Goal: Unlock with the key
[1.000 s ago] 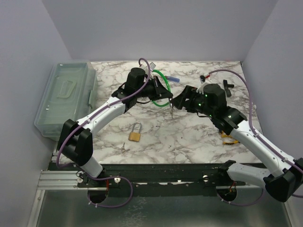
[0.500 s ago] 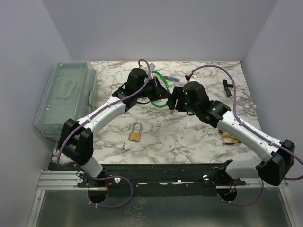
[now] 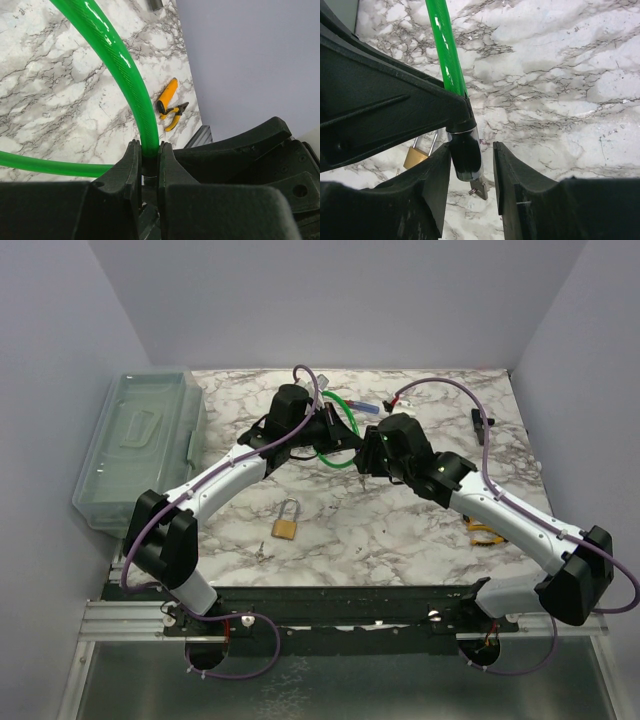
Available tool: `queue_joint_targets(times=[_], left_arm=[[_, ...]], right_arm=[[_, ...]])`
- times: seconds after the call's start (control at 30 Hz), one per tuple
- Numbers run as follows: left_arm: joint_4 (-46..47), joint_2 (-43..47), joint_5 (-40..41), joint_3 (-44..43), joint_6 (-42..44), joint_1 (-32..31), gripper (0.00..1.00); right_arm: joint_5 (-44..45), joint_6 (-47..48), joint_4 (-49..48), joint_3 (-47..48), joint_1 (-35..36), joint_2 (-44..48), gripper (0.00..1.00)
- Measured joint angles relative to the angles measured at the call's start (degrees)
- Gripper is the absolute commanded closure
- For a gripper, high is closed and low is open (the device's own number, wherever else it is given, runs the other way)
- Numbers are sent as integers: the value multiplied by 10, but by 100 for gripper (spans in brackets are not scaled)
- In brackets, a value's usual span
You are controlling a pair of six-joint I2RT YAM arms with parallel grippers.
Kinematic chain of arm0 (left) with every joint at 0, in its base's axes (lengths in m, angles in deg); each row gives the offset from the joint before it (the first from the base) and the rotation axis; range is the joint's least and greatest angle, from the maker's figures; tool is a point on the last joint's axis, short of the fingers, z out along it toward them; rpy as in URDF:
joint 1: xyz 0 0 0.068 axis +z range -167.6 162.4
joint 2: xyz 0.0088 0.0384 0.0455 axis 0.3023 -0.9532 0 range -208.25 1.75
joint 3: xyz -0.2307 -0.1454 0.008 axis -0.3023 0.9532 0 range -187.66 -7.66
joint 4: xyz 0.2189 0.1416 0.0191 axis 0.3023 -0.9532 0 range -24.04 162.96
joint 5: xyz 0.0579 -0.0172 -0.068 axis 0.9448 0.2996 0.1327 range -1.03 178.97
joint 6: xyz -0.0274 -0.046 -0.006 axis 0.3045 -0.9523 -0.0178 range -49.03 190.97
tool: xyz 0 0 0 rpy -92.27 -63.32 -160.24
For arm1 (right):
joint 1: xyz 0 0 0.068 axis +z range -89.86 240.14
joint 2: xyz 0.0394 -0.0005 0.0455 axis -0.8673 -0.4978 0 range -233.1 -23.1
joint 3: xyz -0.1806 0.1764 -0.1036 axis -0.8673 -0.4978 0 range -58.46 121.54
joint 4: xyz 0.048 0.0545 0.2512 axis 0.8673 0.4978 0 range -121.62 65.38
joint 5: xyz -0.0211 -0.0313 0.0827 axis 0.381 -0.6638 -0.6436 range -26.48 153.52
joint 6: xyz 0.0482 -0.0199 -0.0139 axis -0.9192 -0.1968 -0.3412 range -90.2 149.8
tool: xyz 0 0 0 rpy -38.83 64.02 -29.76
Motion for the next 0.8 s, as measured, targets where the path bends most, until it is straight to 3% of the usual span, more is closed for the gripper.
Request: queue_joint_targets(times=[0.1, 0.4, 0.5, 0.63, 0.8], left_arm=[[0, -1, 0, 0, 0, 0, 100], [-1, -6, 0, 0, 0, 0, 99], [-4, -7, 0, 0, 1, 0, 83], [-13, -7, 0, 0, 12, 0, 51], [-3, -5, -2, -2, 25, -1, 24]], right_arm=[[0, 1, -4, 0, 2, -2, 63], [-7, 3, -23, -12, 3, -2, 90], [-7, 3, -38, -23, 3, -1, 100], [-10, -2, -70, -54, 4, 16, 100], [-7, -11, -83, -107, 4, 47, 100]])
